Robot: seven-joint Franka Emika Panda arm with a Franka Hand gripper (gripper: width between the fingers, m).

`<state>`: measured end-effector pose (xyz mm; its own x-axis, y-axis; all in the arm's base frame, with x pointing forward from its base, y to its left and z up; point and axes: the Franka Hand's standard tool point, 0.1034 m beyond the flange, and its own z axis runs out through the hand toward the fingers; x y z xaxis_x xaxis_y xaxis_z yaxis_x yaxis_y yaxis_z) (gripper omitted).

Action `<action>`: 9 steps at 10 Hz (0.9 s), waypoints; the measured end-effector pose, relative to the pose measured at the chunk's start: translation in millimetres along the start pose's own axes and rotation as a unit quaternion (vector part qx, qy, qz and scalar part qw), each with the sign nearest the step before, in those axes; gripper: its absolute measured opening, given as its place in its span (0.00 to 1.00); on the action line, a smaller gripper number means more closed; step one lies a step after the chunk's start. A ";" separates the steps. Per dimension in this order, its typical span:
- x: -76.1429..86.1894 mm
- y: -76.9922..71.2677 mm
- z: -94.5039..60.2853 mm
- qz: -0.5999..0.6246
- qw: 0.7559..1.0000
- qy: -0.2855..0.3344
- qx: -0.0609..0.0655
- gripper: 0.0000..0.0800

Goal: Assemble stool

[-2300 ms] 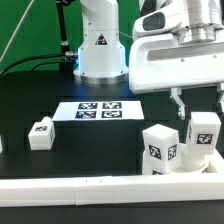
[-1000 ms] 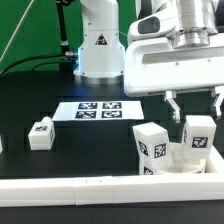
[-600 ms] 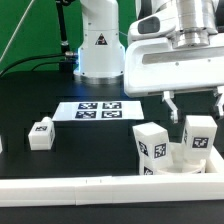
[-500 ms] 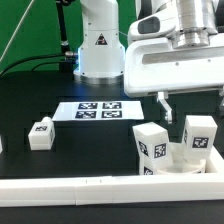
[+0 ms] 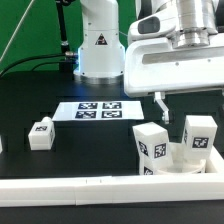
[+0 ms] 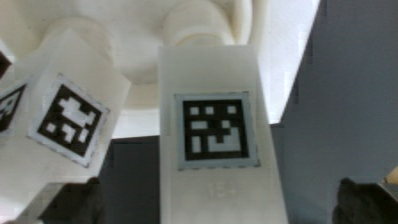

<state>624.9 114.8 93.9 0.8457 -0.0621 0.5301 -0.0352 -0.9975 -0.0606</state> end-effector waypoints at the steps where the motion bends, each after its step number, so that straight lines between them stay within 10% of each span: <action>1: 7.8 -1.5 -3.8 0.005 1.000 -0.028 0.001 0.81; 3: 28.3 1.6 -6.5 0.012 0.999 -0.040 0.001 0.81; 9: 15.2 11.2 -1.7 0.034 0.973 -0.230 -0.011 0.81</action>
Offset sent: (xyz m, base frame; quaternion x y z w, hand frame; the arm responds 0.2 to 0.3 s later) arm 0.0137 -0.0104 -0.0032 0.0027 -0.0260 0.0214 0.9994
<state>636.5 102.7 102.7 0.9896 -0.1113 0.0908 -0.1061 -0.9925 -0.0607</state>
